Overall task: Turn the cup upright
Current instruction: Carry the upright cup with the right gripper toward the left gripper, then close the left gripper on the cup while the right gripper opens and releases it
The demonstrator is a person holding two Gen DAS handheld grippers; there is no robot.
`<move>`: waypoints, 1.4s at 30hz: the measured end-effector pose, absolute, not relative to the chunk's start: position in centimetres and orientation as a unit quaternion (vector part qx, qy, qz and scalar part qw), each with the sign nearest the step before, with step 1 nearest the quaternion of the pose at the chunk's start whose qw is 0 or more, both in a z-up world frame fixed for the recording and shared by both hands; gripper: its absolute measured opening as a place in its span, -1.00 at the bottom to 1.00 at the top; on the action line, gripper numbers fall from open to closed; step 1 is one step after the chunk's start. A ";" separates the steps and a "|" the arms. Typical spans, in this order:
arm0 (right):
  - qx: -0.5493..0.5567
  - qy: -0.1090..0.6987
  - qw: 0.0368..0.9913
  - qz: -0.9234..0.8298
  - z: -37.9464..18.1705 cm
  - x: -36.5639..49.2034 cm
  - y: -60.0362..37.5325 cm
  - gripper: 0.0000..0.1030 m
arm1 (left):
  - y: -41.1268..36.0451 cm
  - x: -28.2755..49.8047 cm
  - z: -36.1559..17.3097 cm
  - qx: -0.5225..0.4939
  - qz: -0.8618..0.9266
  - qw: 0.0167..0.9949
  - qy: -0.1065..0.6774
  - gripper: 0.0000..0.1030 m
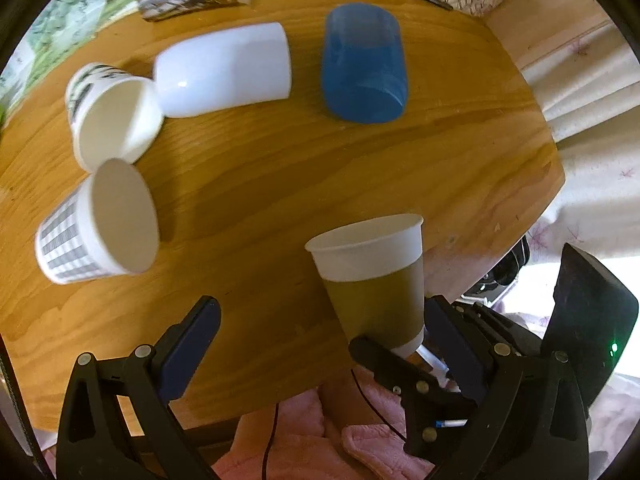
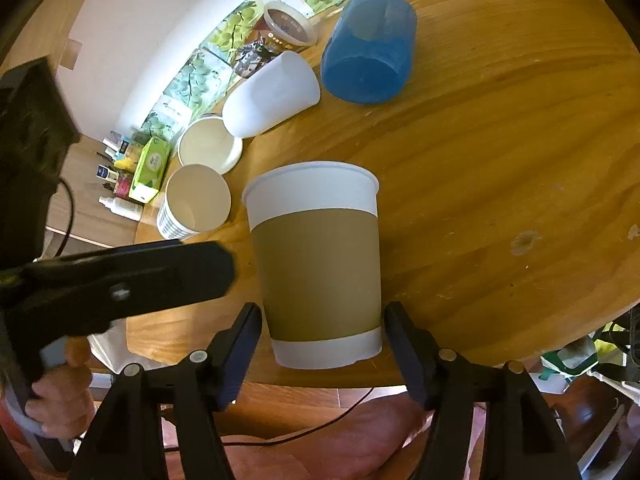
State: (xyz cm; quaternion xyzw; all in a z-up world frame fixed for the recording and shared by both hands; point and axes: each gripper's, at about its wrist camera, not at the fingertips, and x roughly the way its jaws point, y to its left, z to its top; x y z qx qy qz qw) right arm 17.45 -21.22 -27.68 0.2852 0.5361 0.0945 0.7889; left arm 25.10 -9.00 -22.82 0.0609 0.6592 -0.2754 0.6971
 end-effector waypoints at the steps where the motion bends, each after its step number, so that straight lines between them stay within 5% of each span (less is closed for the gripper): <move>1: 0.285 0.536 0.789 0.093 -27.7 17.4 -21.3 0.27 | -9.2 25.2 -23.0 0.062 -0.277 0.694 0.662 0.97; 25: 0.262 0.546 0.793 0.065 -26.2 15.2 -22.9 0.31 | -12.5 27.1 -25.0 0.046 -0.273 0.659 0.699 0.97; 42: 0.212 0.555 0.801 0.076 -24.8 13.7 -24.1 0.31 | -12.9 26.7 -24.1 0.009 -0.218 0.664 0.715 0.41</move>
